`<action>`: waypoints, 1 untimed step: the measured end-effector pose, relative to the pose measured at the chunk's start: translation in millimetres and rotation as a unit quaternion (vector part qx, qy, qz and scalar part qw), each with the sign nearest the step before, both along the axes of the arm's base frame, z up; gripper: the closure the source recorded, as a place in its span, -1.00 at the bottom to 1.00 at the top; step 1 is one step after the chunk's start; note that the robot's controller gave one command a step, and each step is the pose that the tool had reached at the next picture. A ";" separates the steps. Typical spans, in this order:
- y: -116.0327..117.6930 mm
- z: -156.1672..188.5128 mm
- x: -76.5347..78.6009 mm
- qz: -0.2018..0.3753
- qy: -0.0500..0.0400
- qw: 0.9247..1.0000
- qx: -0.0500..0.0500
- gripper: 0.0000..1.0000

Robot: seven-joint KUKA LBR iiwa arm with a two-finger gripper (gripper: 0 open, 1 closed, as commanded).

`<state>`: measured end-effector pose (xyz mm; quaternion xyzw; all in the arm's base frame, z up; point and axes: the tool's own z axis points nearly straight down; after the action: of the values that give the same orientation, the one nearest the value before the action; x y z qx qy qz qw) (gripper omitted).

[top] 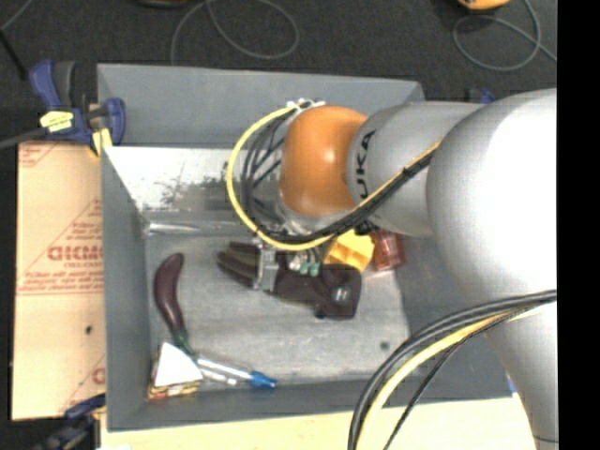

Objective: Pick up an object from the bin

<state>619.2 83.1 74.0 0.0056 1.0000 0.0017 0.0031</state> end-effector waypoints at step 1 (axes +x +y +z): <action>0.0 0.0 0.0 0.000 0.000 1.000 0.000 1.00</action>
Offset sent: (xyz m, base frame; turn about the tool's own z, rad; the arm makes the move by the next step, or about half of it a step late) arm 0.0052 -0.0068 0.1048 0.0084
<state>619.2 83.2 74.0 0.0058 1.0000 0.0018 0.0031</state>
